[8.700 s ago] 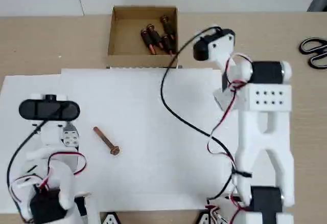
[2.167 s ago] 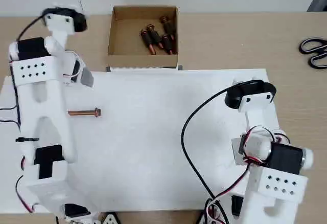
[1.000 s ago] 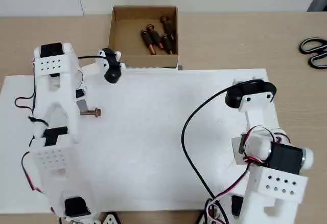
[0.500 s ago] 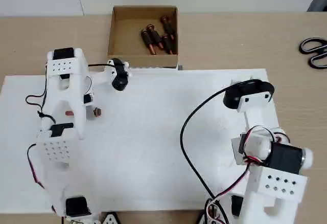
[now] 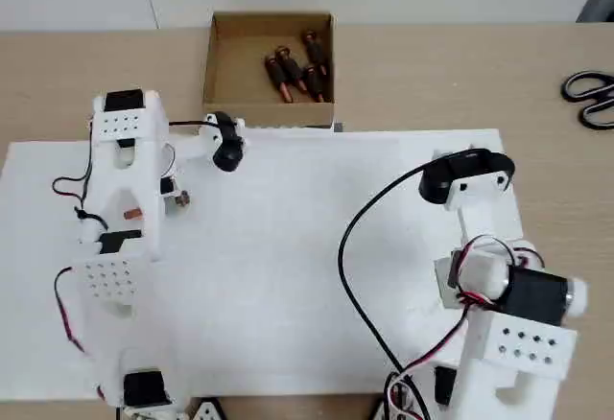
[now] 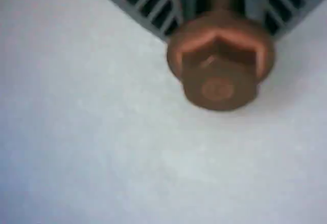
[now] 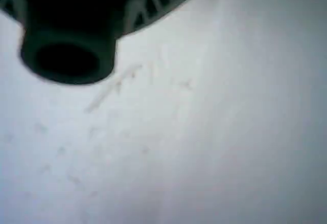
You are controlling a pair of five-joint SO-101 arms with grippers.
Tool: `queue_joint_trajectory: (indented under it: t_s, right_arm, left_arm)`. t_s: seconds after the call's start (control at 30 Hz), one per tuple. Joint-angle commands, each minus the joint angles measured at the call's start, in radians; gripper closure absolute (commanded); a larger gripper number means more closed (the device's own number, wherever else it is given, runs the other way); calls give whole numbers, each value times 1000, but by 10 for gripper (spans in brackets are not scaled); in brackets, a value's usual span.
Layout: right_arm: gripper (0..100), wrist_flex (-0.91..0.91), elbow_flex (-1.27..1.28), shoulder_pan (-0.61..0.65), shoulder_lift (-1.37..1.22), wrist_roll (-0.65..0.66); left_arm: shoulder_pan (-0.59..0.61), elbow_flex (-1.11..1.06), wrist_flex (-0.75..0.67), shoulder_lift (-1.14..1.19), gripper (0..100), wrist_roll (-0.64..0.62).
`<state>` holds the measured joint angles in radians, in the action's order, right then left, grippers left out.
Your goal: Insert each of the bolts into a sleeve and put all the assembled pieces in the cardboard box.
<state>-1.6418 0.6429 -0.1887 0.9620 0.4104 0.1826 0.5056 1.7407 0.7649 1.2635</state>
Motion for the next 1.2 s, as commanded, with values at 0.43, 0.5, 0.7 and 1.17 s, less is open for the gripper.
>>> queue_joint_trajectory:
  t_s: [0.43,0.5,0.7,1.17]
  right_arm:
    - [995,-25,-227,186,15,9]
    - [995,-25,-227,186,15,9]
    - [995,-7,-221,191,8,14]
    - [995,371,-28,282,15,-288]
  left_arm:
    - [-114,16,12,-466,994,-529]
    - [-130,-28,12,-545,994,-577]
    - [-203,-311,3,-807,995,-597]
    - [-282,-946,-493,-1370,995,-1261]
